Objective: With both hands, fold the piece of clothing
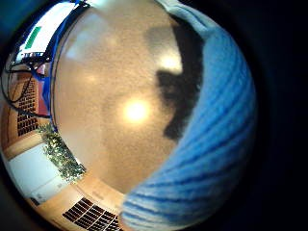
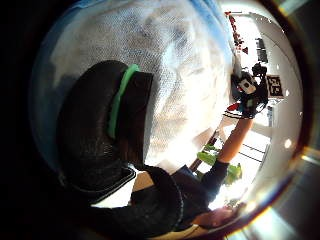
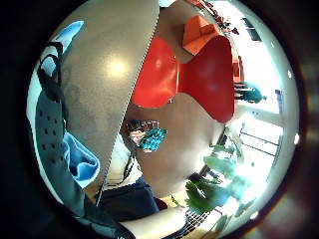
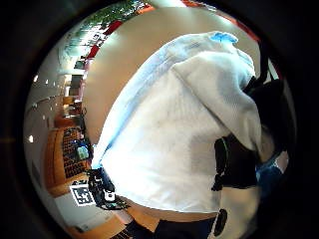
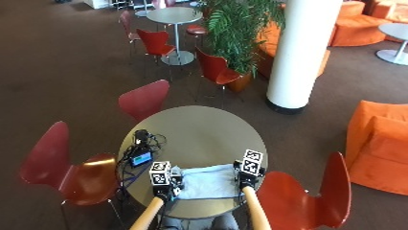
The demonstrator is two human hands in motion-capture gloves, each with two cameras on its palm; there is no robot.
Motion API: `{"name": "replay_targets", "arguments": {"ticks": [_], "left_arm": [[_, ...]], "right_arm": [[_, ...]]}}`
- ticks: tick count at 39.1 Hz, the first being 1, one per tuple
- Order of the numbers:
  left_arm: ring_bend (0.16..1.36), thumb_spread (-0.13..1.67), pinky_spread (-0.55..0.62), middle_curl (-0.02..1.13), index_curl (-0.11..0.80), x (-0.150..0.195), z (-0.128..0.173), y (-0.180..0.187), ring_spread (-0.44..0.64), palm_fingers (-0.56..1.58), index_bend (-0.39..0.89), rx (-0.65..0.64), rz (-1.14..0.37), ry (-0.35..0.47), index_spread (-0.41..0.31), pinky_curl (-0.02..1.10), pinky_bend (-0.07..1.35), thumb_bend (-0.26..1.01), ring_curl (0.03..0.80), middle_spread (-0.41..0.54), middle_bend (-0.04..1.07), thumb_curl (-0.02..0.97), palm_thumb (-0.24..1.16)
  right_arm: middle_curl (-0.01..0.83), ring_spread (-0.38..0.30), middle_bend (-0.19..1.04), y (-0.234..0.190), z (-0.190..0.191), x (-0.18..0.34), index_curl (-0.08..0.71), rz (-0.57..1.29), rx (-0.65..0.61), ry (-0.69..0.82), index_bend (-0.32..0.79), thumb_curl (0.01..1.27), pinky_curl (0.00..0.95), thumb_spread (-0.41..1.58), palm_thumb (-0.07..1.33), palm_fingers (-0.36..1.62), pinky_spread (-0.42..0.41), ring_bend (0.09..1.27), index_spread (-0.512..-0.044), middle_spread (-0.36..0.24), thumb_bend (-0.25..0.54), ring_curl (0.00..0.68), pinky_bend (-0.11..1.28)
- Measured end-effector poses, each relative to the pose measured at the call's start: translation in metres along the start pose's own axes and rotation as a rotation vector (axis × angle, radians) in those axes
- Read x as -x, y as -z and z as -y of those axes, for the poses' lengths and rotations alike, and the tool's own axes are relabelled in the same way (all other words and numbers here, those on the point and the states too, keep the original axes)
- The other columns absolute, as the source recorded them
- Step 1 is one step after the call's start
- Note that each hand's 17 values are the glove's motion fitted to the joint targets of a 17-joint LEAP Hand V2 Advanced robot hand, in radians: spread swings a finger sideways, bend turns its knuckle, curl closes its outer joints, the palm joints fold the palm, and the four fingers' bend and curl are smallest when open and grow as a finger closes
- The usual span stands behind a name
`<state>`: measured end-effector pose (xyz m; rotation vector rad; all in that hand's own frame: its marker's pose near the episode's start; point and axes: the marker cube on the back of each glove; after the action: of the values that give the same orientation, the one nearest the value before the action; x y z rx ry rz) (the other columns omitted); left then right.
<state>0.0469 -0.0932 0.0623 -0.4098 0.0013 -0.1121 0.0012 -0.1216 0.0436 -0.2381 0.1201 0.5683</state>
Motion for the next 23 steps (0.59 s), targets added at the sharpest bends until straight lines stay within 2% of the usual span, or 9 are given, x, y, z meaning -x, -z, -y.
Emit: {"name": "replay_targets", "arguments": {"ticks": [5,12,17,21,23], "left_arm": [[0.44,1.30,0.37,0.28,0.389,-0.010,-0.005,-0.002,0.38,0.10,0.17,0.000,-0.059,-0.035,-0.043,0.34,0.25,-0.01,0.364,0.163,0.16,0.252,0.11],[0.45,1.29,0.37,0.28,0.392,-0.035,-0.013,0.000,0.38,0.14,0.19,-0.013,-0.218,-0.119,-0.039,0.33,0.24,-0.01,0.349,0.164,0.17,0.254,0.13],[0.44,1.31,0.34,0.29,0.405,-0.049,-0.010,0.001,0.34,0.24,0.21,-0.017,-0.149,-0.142,-0.050,0.32,0.20,0.01,0.336,0.135,0.18,0.263,0.19],[0.44,1.31,0.33,0.30,0.408,-0.053,-0.004,-0.003,0.33,0.24,0.20,-0.004,-0.094,-0.156,-0.052,0.32,0.20,0.00,0.336,0.124,0.17,0.264,0.20],[0.44,1.31,0.33,0.30,0.405,-0.053,-0.002,-0.002,0.32,0.23,0.18,-0.015,-0.094,-0.162,-0.053,0.33,0.20,-0.01,0.338,0.123,0.17,0.262,0.19]], "right_arm": [[0.504,-0.241,0.40,0.002,0.006,-0.017,0.229,0.021,0.024,-0.015,0.17,0.51,0.370,0.95,0.95,1.30,-0.355,0.68,-0.244,-0.191,0.016,0.466,0.61],[0.503,-0.247,0.38,0.012,0.021,-0.067,0.281,0.028,0.023,-0.145,0.17,0.54,0.370,0.83,0.95,1.29,-0.364,0.66,-0.258,-0.201,-0.026,0.461,0.60],[0.503,-0.249,0.38,0.022,0.035,-0.099,0.304,0.010,-0.046,-0.183,0.16,0.55,0.373,0.76,0.95,1.29,-0.367,0.65,-0.261,-0.205,-0.030,0.458,0.60],[0.502,-0.252,0.37,0.008,0.074,-0.118,0.321,0.076,-0.014,-0.202,0.17,0.57,0.376,0.68,0.95,1.28,-0.369,0.64,-0.262,-0.206,-0.038,0.457,0.60],[0.502,-0.252,0.36,0.014,0.076,-0.118,0.328,0.122,0.019,-0.183,0.17,0.58,0.377,0.65,0.95,1.29,-0.369,0.64,-0.262,-0.206,-0.036,0.457,0.60]]}}
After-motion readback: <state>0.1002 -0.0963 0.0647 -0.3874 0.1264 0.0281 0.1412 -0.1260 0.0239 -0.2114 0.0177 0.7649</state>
